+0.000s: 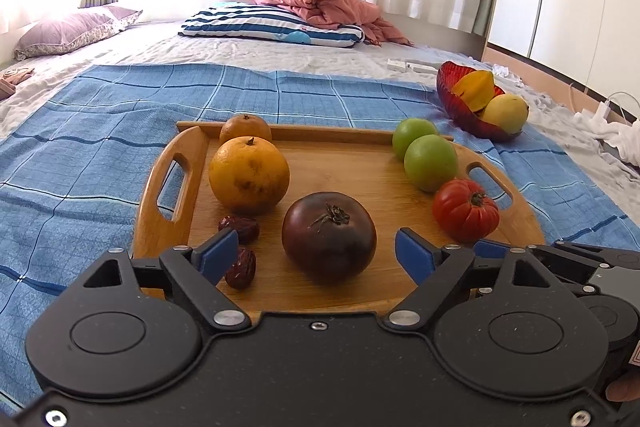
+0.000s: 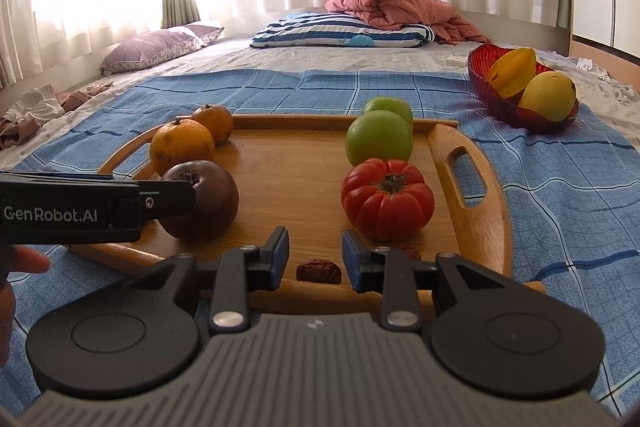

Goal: Organize fruits
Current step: 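Lower the dark brown fruit onto the tray with the left tool while the right tool releases the date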

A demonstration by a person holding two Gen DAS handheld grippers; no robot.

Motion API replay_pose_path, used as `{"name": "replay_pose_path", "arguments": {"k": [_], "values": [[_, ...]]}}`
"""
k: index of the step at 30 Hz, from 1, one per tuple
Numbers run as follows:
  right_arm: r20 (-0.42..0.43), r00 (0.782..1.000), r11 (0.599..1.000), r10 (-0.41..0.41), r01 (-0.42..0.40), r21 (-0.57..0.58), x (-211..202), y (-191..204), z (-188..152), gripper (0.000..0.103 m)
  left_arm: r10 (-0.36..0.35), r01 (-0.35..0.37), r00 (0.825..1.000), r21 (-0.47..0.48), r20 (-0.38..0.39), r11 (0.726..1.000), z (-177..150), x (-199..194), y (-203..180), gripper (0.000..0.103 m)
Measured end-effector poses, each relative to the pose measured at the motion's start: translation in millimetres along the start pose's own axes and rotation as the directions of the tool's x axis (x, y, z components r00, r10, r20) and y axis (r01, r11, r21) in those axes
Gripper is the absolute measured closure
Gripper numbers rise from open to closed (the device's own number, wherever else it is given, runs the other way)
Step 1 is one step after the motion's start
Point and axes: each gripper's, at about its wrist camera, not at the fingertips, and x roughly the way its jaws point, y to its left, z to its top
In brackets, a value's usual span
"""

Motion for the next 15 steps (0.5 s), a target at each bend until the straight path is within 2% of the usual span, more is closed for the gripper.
{"name": "replay_pose_path", "arguments": {"k": [15], "values": [[0.045,0.998,0.999,-0.033,0.032,0.013,-27.6,-1.4,-6.8,0.031,0.035,-0.035,0.999,-0.034,-0.009,0.999,-14.7,-21.3,8.3,0.009]]}}
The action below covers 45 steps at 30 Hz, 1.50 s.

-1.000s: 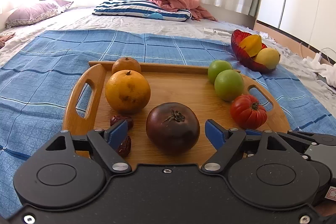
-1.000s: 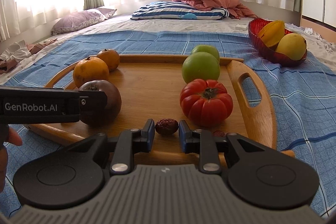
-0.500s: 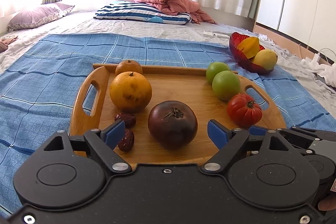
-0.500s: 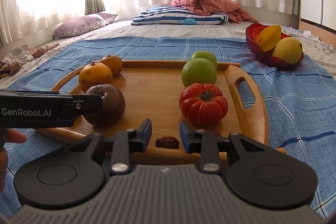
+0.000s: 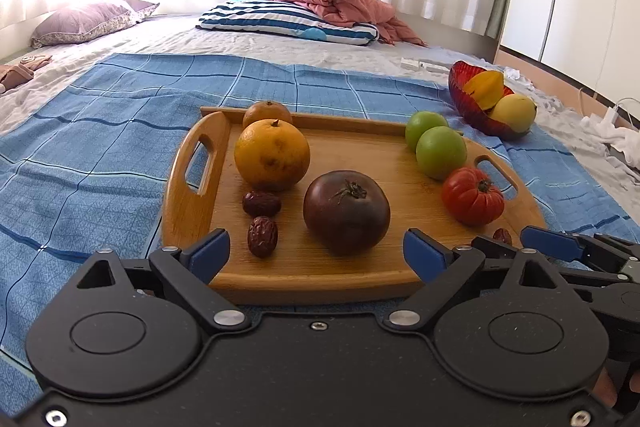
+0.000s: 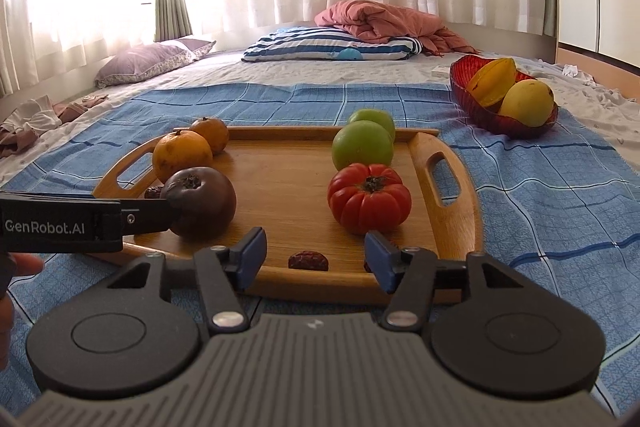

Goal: Organize fruits
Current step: 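Lower the dark brown fruit onto the tray with the left tool while the right tool releases the date, then withdraw both open tools back from the tray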

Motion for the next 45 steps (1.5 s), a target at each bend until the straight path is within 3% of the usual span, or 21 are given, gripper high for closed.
{"name": "replay_pose_path", "arguments": {"k": [16,29,37,45], "values": [[-0.002,0.999,0.999,-0.033,0.033,0.017,-23.4,0.0,-23.5,0.022,0.030,-0.030,0.999,0.023,-0.015,0.999,-27.1,-23.6,-3.4,0.006],[-0.059,0.996,0.998,-0.062,0.062,-0.001,-13.3,-0.4,-44.3,0.013,0.083,-0.081,0.993,0.020,-0.086,0.996,-46.9,-0.6,-1.0,0.006],[-0.055,0.996,0.997,-0.074,0.073,-0.022,-7.7,3.9,-51.2,0.007,0.130,-0.125,0.989,0.072,-0.068,0.990,-54.8,9.2,-5.6,0.002],[-0.061,0.997,0.999,-0.051,0.050,-0.014,-5.9,1.4,-52.8,0.004,0.124,-0.121,0.991,0.062,-0.051,0.991,-58.7,12.6,-2.8,0.000]]}}
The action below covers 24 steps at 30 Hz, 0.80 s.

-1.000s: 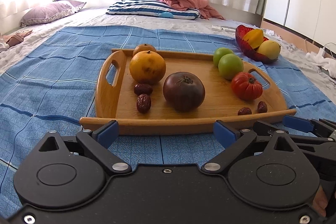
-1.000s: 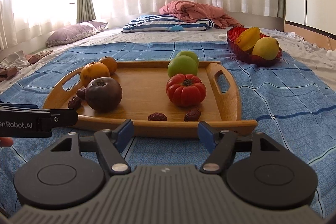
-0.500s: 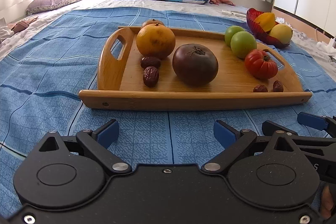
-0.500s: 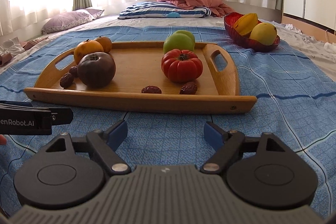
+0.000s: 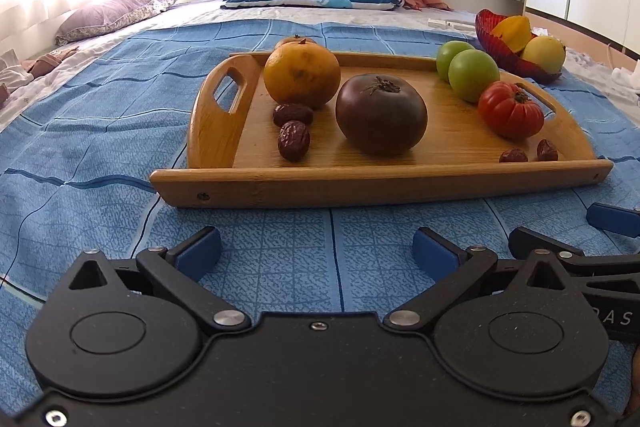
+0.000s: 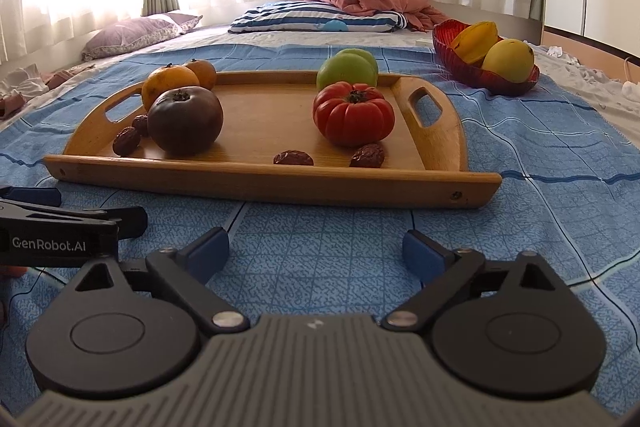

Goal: Organize fruits

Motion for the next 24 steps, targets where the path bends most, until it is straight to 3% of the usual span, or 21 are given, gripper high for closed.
{"name": "replay_pose_path", "arguments": {"k": [24], "values": [[0.000,1.000,1.000,-0.001,0.001,0.002,0.0,-0.2,-1.1,0.000,0.014,-0.014,1.000,0.000,0.012,1.000,-3.2,-1.3,0.8,0.000]]}}
